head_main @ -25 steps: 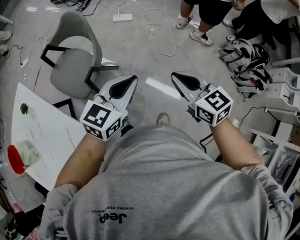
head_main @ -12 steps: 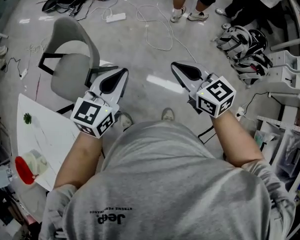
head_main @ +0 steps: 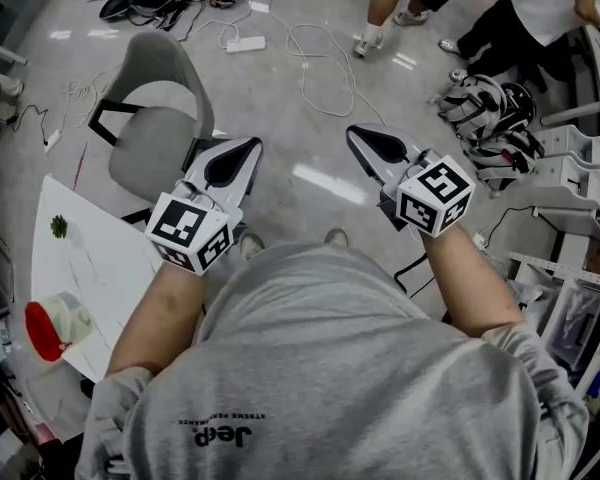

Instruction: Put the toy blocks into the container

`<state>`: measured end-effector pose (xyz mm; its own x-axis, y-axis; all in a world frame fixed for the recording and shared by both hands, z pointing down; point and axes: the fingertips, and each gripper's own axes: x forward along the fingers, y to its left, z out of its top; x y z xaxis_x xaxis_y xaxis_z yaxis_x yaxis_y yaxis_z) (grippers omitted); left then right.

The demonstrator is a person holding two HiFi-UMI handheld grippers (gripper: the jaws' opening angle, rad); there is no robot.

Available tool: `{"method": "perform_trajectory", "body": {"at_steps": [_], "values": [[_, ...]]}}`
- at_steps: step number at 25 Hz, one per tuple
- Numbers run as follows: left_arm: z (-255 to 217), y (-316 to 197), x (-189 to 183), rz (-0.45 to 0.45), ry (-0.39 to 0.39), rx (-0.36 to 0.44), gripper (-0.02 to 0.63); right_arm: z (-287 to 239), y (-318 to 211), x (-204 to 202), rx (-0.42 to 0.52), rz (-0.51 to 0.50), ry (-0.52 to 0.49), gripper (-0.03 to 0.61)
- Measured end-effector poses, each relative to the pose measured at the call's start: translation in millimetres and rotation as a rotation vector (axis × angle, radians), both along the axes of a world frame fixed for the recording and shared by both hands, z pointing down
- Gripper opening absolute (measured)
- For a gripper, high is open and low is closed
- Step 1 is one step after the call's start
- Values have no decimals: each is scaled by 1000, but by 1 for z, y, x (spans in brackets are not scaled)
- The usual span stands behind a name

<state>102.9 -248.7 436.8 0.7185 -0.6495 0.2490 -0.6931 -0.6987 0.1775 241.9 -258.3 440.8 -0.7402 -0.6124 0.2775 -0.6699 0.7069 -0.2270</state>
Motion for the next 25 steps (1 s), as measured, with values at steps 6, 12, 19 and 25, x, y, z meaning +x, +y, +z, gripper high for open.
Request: {"method": "perform_trajectory", "body": {"at_steps": [6,12,19,25], "values": [[-4,2,-3,-12,9,7,50,-1,0,0,6,-7,38,2],[-5,3,-2,-15,13,10,51,-2,3,0,7,-19,50,2],[-7,7,-3,-16,15,13,51,-2,7,0,7,-27,57,2],[-6,14,-6,-16,13,11,51,-2,13,-2,6,-33,60,2]]}}
